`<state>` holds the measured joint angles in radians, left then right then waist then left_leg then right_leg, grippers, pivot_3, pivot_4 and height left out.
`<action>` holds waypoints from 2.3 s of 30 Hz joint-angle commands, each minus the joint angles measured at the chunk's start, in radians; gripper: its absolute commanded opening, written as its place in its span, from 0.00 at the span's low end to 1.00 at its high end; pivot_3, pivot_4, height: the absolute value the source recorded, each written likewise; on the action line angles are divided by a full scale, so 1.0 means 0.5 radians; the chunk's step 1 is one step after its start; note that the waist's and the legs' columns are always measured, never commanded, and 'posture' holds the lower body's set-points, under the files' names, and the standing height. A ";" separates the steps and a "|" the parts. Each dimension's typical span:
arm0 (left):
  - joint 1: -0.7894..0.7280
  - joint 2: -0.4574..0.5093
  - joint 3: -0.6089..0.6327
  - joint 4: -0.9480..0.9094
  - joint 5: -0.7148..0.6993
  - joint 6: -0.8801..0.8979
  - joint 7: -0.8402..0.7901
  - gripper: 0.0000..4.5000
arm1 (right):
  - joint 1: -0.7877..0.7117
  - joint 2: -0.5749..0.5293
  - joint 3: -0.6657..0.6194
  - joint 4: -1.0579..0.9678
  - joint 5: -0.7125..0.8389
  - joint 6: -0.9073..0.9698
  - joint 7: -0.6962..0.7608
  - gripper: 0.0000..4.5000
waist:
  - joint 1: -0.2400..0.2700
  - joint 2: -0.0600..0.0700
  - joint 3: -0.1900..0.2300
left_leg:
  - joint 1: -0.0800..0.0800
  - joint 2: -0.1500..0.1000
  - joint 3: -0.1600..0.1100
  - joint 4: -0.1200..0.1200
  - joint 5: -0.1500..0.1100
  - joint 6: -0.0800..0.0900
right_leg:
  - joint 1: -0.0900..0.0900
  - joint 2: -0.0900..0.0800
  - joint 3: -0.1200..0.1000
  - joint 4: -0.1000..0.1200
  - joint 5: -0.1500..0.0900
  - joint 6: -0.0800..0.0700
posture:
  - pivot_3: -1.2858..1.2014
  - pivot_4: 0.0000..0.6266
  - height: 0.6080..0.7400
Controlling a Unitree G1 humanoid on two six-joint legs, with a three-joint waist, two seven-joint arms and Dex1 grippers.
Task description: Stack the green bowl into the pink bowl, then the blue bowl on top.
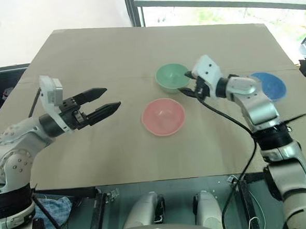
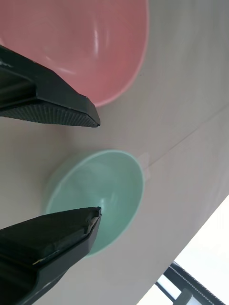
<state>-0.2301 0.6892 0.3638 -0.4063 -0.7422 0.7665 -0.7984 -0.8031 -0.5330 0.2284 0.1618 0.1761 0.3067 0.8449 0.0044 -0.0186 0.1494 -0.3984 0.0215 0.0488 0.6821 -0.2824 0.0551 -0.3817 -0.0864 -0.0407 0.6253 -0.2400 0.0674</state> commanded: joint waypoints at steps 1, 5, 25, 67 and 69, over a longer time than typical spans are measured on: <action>0.094 0.030 0.111 -0.148 -0.062 -0.002 0.078 0.99 | -0.238 0.164 0.081 0.278 -0.104 0.012 0.017 0.62 | -0.007 0.000 0.000 | 0.000 0.000 -0.001 0.000 0.000 0.000 | 0.000 0.000 -0.001 0.000 0.000 0.000 | 0.52 0.24 1.00; 0.150 -0.002 0.129 -0.218 -0.104 -0.005 0.160 0.99 | -0.441 0.316 0.225 0.688 -0.321 -0.106 0.003 0.62 | -0.017 0.000 0.000 | 0.001 0.000 -0.002 -0.002 0.001 -0.003 | 0.000 0.000 -0.002 0.000 0.000 0.000 | 0.52 0.24 1.00; 0.293 0.021 0.152 -0.317 -0.166 -0.053 0.313 1.00 | -0.790 0.694 0.199 1.663 -0.651 -0.543 -0.178 0.18 | -0.089 0.001 0.001 | 0.002 0.000 -0.002 -0.026 0.010 -0.017 | -0.007 0.003 -0.003 0.001 0.000 -0.001 | 0.52 0.24 1.00; -0.711 0.114 -0.606 0.845 0.348 -0.495 -0.604 1.00 | 0.054 0.093 0.073 -1.106 0.085 0.976 0.085 0.59 | -0.029 0.000 0.001 | -0.001 -0.005 -0.001 -0.024 0.009 -0.015 | -0.010 0.004 -0.003 0.001 0.000 -0.001 | 0.52 0.24 1.00; -0.728 0.088 -0.617 0.836 0.351 -0.496 -0.612 1.00 | 0.063 0.009 -0.003 -1.061 0.052 0.958 0.032 0.59 | -0.022 0.000 0.001 | -0.003 -0.005 -0.002 -0.024 0.010 -0.015 | -0.010 0.003 -0.004 0.001 0.000 -0.001 | 0.52 0.24 1.00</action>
<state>-0.5689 0.7374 0.0504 0.0309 -0.5690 0.5359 -1.0918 -0.7531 -0.4920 0.3028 -0.3700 0.2210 0.8004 0.8947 -0.0064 -0.0188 0.1498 -0.4000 0.0186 0.0479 0.6701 -0.2777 0.0477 -0.3870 -0.0850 -0.0427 0.6259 -0.2401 0.0672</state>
